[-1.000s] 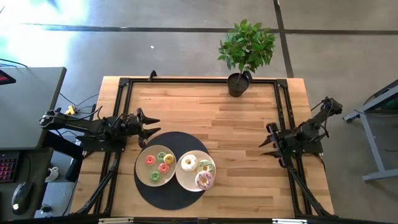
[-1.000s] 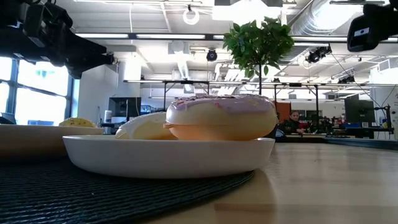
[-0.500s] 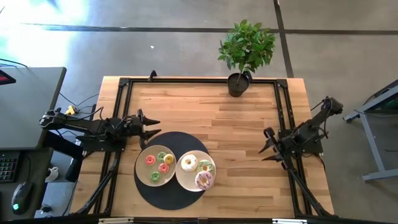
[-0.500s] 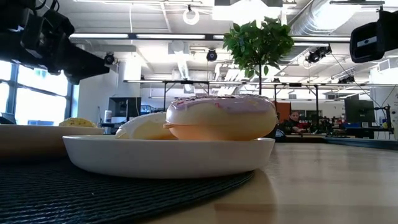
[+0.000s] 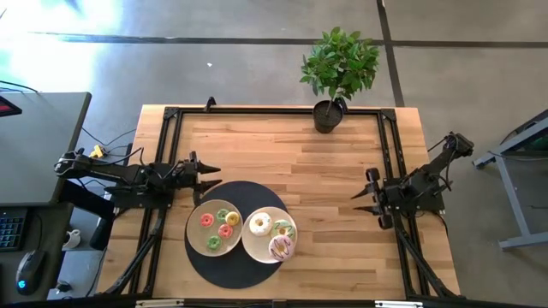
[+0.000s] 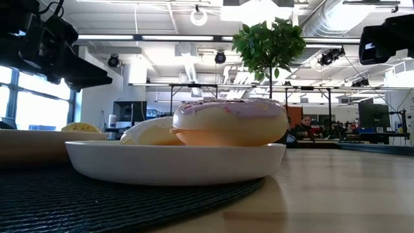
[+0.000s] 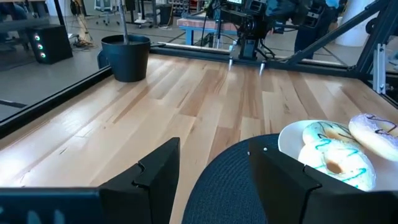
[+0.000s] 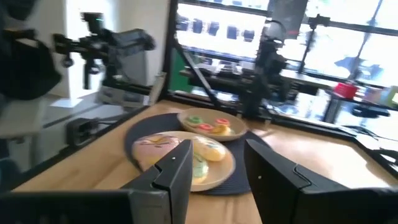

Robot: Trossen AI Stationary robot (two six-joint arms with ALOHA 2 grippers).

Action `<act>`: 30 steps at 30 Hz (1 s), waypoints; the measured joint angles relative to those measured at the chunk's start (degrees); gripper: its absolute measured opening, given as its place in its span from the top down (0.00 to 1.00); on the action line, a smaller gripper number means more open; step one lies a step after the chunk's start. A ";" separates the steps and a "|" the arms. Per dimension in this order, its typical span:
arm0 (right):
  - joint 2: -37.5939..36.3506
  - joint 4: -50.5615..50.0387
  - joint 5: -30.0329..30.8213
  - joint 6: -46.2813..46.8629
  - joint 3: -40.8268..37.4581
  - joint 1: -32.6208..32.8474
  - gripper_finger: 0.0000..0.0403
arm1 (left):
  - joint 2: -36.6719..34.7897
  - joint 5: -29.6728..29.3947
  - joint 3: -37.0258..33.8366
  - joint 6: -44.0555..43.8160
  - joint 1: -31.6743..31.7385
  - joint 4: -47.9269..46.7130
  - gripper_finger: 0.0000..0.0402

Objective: Pick & Place donuts
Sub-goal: Return to Home Position

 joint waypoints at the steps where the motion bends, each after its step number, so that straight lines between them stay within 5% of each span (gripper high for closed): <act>1: 0.00 -0.16 1.43 0.10 0.00 0.01 0.65 | -0.01 0.01 0.00 0.00 0.00 -0.01 0.53; 30: 0.00 -0.16 3.33 1.46 -0.02 -0.02 0.65 | 0.00 0.17 0.00 0.00 0.00 0.03 0.53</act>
